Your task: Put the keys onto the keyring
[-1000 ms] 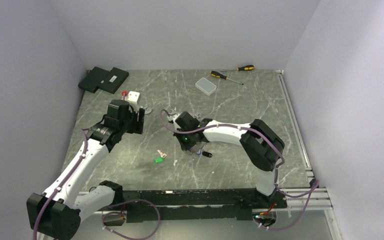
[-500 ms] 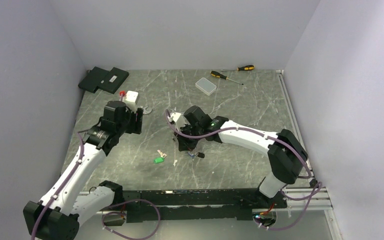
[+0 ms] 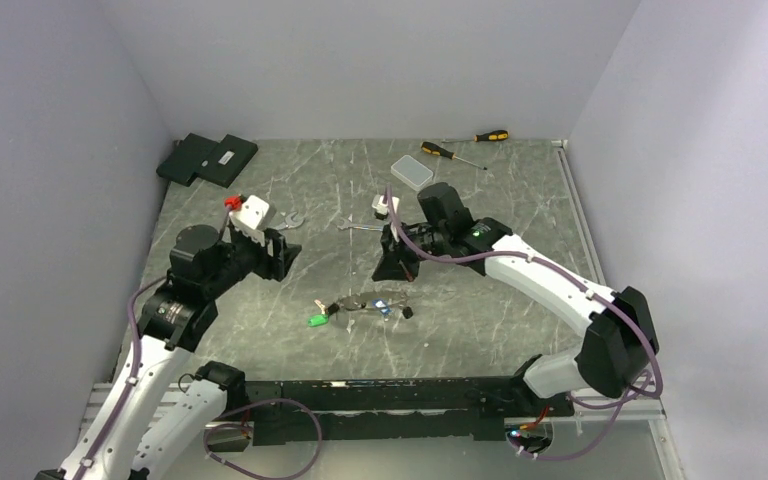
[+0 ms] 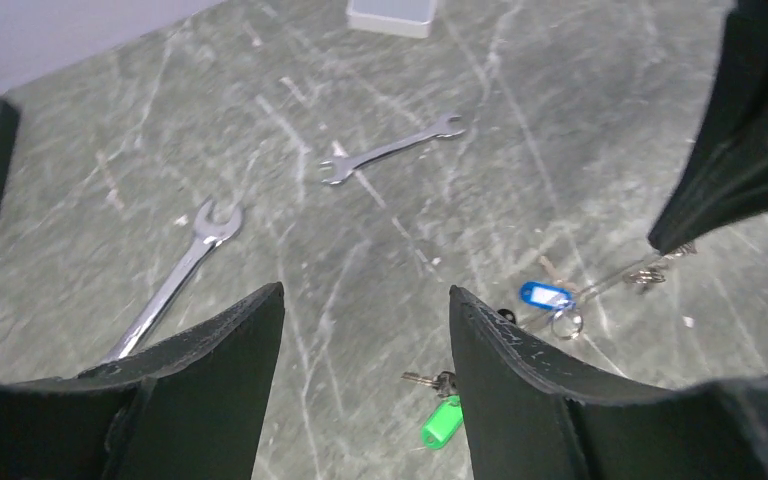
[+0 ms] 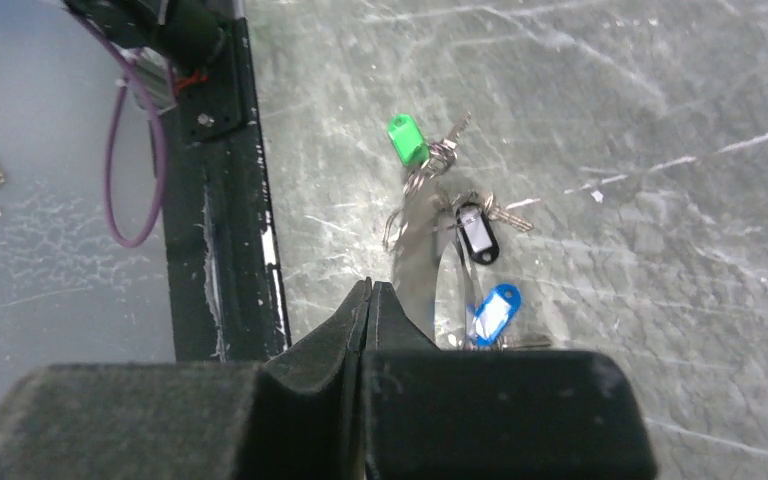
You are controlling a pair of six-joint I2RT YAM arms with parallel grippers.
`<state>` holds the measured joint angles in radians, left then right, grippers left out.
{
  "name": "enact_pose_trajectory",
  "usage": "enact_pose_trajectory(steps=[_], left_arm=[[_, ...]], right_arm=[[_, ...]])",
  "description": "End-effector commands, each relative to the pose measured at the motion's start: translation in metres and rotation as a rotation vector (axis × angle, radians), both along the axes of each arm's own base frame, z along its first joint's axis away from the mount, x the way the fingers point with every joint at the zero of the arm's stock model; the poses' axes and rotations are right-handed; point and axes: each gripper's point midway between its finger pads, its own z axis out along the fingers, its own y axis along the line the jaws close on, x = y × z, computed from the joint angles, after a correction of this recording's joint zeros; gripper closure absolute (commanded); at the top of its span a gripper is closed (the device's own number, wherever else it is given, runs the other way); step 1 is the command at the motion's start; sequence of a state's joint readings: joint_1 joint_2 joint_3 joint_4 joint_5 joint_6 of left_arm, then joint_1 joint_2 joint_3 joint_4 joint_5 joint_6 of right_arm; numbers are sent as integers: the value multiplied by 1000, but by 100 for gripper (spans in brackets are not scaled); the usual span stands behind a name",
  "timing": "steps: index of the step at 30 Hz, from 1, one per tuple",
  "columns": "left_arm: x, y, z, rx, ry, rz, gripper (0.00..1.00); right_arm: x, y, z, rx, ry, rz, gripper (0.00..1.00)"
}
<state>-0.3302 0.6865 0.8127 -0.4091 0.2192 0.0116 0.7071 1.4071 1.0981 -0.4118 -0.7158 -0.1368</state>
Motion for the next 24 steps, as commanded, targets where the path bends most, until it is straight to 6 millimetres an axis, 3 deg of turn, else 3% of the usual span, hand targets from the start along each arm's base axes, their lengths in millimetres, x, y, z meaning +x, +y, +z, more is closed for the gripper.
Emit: enact_pose_trajectory(steps=[1,5,8,13,15,18,24], left_arm=[[-14,-31,16,-45,-77,-211,34],[-27,-49,18,-78,-79,-343,34],[-28,-51,15,-81,-64,-360,34],[-18,-44,9,-61,-50,-293,34],[-13,-40,6,-51,-35,-263,34],[-1,-31,-5,-23,0,-182,35],[16,-18,-20,20,73,-73,36]], right_arm=[[-15,6,33,142,-29,122,100],[-17,6,36,155,-28,129,100],[-11,5,33,140,-29,88,100],[16,-6,0,27,12,-165,100],[16,-12,-14,-24,48,-243,79],[7,-23,-32,-89,85,-342,56],[-28,-45,-91,-328,148,-429,38]])
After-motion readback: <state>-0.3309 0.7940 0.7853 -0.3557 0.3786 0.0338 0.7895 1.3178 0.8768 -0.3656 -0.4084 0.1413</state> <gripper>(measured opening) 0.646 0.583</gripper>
